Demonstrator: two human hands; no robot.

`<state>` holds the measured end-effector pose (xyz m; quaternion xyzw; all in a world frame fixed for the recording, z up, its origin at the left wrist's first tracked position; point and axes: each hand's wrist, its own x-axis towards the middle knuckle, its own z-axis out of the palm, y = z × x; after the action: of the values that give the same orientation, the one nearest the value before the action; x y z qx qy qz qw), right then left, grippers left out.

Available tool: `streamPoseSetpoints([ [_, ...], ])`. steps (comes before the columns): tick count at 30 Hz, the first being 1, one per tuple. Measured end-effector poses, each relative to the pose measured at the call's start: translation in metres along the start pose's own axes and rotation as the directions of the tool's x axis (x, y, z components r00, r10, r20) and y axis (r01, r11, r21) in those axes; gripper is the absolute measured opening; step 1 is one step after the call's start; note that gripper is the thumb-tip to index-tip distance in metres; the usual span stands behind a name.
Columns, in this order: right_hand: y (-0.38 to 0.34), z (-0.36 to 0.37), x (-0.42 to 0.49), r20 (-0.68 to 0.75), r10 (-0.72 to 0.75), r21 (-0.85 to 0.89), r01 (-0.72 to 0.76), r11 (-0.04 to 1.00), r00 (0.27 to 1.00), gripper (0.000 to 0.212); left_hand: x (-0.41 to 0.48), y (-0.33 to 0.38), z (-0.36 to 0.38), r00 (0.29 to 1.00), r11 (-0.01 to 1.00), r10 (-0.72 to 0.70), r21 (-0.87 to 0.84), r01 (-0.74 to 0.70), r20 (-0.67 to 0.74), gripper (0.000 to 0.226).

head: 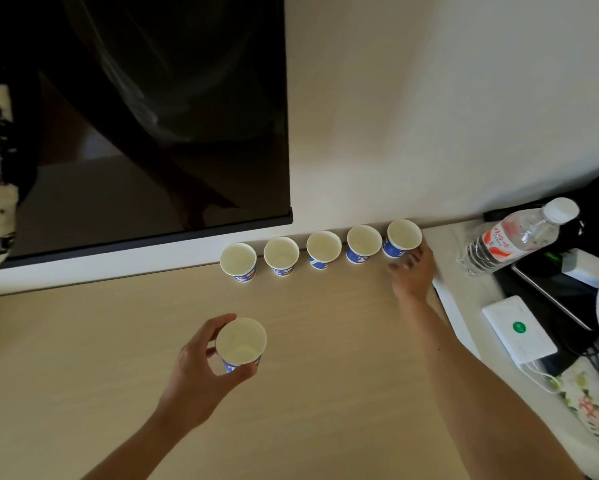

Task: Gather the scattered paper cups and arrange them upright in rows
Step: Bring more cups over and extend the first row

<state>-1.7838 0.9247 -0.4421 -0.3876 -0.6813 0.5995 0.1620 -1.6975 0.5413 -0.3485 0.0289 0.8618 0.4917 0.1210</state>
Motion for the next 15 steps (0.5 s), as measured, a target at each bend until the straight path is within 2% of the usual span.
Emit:
streamPoseSetpoints([
  [3, 0.023, -0.012, -0.044, -0.158, 0.057, -0.025, -0.062, 0.998, 0.986, 0.058, -0.001, -0.001, 0.0, 1.0, 1.0, -0.01, -0.004, 0.01, -0.024, 0.071],
  [5, 0.033, -0.011, -0.083, -0.228, 0.095, 0.103, -0.073, 0.992, 0.969, 0.049, -0.001, -0.002, 0.001, 0.999, 1.0, -0.02, -0.008, 0.02, -0.046, 0.07],
  [6, 0.035, -0.007, -0.103, -0.217, 0.062, 0.129, -0.035, 0.991, 0.974, 0.046, -0.001, -0.003, 0.001, 0.998, 1.0, -0.024, -0.012, 0.024, -0.056, 0.07],
  [7, 0.036, 0.0, -0.123, -0.155, 0.009, 0.097, 0.006, 0.995, 0.988, 0.044, -0.001, -0.003, 0.002, 0.997, 0.999, -0.029, -0.019, 0.028, -0.067, 0.07],
  [9, 0.036, 0.014, -0.161, 0.13, -0.054, -0.007, 0.056, 0.998, 0.99, 0.042, -0.001, -0.004, 0.001, 0.995, 0.999, -0.047, -0.029, 0.044, -0.084, 0.07],
  [10, 0.033, 0.021, -0.18, 0.325, -0.07, -0.051, 0.091, 0.995, 0.943, 0.047, -0.001, -0.004, 0.001, 0.995, 0.998, -0.057, -0.033, 0.054, -0.088, 0.071],
  [12, 0.028, 0.034, -0.213, 0.655, -0.102, -0.083, 0.205, 0.975, 0.749, 0.068, -0.003, -0.004, 0.0, 0.994, 0.998, -0.059, -0.034, 0.056, -0.093, 0.071],
  [13, 0.027, 0.042, -0.227, 0.742, -0.116, -0.077, 0.255, 0.964, 0.661, 0.077, -0.005, -0.004, -0.001, 0.994, 0.998, -0.055, -0.03, 0.053, -0.094, 0.072],
  [14, 0.025, 0.051, -0.237, 0.784, -0.135, -0.06, 0.291, 0.955, 0.606, 0.083, -0.006, -0.004, -0.002, 0.994, 0.998, -0.054, -0.028, 0.052, -0.095, 0.072],
  [15, 0.023, 0.059, -0.244, 0.797, -0.158, -0.046, 0.319, 0.947, 0.584, 0.086, -0.007, -0.004, -0.002, 0.994, 0.998, -0.058, -0.03, 0.055, -0.094, 0.073],
])
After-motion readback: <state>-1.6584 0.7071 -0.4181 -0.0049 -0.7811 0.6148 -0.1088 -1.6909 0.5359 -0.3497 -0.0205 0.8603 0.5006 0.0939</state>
